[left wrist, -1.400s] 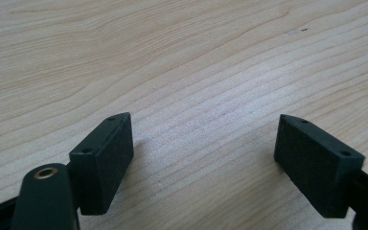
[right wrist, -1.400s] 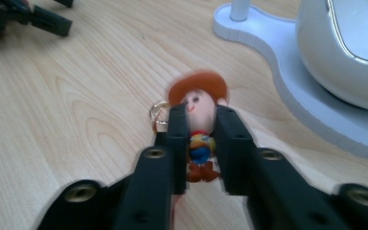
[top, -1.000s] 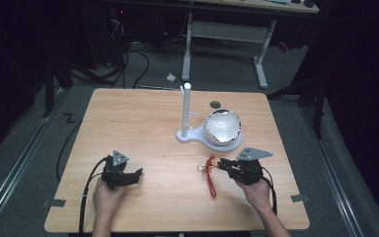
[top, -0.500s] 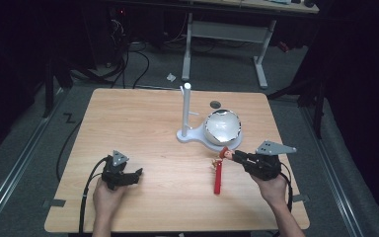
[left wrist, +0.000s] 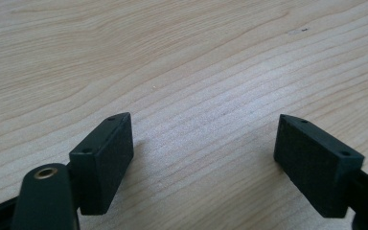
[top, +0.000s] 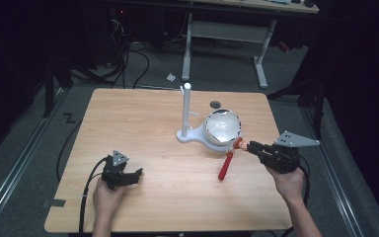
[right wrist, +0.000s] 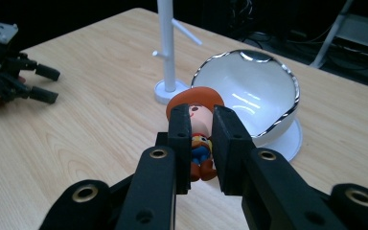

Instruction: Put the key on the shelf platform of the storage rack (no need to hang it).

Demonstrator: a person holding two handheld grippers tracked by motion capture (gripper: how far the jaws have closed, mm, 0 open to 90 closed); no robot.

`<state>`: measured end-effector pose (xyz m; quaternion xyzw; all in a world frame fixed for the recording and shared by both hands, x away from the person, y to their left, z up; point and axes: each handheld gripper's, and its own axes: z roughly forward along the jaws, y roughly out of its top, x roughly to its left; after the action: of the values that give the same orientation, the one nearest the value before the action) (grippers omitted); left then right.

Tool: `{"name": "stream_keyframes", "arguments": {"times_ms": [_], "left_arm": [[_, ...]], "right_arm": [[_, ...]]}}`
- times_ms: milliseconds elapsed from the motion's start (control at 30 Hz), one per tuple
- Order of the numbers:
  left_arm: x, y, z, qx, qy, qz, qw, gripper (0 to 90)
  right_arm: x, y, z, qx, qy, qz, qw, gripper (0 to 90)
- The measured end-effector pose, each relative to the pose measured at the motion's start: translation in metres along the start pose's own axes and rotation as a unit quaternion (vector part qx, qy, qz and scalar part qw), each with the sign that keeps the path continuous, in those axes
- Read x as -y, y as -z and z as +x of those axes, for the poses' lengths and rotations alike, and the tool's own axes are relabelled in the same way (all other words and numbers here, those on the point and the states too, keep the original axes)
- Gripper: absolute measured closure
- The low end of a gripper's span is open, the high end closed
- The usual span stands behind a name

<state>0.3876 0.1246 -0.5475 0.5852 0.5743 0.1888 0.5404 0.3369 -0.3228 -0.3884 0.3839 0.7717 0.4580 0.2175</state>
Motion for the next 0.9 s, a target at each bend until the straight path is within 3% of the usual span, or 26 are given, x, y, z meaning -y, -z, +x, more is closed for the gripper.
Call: {"name": "stream_keyframes", "arguments": {"times_ms": [300, 633, 900], "left_arm": [[0.0, 0.0, 0.0, 0.0, -0.002, 0.001, 1.0, 21.5], [0.0, 0.0, 0.0, 0.0, -0.001, 0.001, 1.0, 21.5], [0.0, 0.0, 0.0, 0.0, -0.001, 0.001, 1.0, 21.6]], "right_arm": [[-0.015, 0.018, -0.016, 0.009, -0.01, -0.012, 0.9998, 79.1], [-0.03, 0.024, -0.029, 0.018, -0.016, -0.02, 0.9995, 79.1], [-0.053, 0.024, -0.035, 0.021, -0.012, -0.034, 0.9991, 79.1]]}}
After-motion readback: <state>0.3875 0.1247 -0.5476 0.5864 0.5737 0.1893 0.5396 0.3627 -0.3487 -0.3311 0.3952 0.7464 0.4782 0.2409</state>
